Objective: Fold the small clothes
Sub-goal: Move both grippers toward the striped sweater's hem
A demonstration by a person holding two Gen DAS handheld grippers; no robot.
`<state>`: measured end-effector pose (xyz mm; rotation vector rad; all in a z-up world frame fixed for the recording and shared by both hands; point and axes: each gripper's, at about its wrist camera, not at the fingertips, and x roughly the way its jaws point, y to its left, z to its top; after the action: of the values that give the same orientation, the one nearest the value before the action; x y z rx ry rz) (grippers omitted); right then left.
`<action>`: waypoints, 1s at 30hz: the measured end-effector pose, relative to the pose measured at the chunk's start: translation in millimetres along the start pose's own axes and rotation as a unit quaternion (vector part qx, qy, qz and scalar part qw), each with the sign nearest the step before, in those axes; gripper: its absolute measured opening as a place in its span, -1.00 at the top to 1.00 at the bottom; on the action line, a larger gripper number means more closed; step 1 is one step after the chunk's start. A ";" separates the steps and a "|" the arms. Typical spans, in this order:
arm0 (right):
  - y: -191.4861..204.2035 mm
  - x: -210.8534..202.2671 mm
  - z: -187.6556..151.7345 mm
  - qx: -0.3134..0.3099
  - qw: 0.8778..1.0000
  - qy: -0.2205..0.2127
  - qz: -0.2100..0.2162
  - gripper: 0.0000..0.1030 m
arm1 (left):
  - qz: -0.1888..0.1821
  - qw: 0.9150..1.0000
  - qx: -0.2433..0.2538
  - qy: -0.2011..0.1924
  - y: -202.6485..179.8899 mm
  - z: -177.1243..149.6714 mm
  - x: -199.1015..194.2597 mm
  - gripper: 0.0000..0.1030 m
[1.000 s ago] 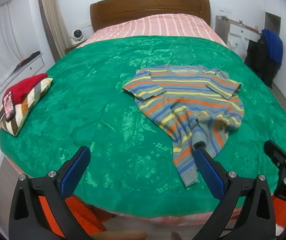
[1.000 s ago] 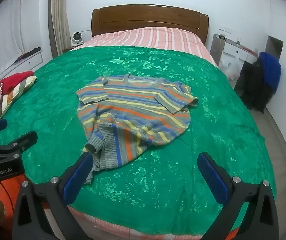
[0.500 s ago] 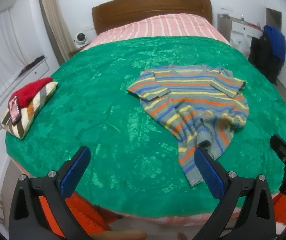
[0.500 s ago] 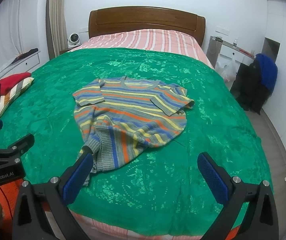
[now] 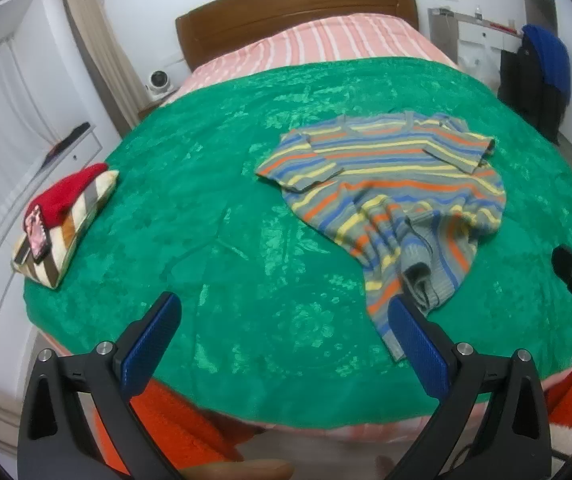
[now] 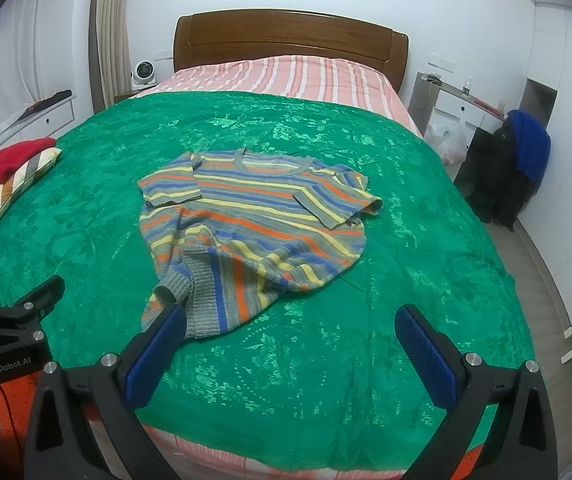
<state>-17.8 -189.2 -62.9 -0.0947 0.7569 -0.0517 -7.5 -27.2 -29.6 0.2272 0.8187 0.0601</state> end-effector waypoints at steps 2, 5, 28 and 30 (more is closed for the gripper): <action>-0.3 0.4 -0.1 0.000 1.000 0.001 -0.002 -0.99 | 0.002 1.000 0.001 -0.001 -0.2 -0.1 -0.5 -1.00; -0.4 0.6 -0.4 0.000 1.000 0.001 -0.003 -0.99 | 0.003 1.000 0.002 0.000 -0.6 -0.1 -0.4 -1.00; -9.4 4.0 -2.7 -0.010 0.999 0.008 -0.052 -0.99 | -0.019 1.000 -0.007 0.024 -0.4 -4.3 9.7 -1.00; -11.5 5.4 -2.7 -0.008 0.998 0.011 -0.056 -0.99 | -0.020 0.999 -0.004 0.026 -2.0 -4.7 9.8 -1.00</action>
<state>-15.9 -201.3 -67.4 -0.1518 0.7741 -0.1529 -4.3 -26.9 -40.2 0.2025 0.8748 0.0329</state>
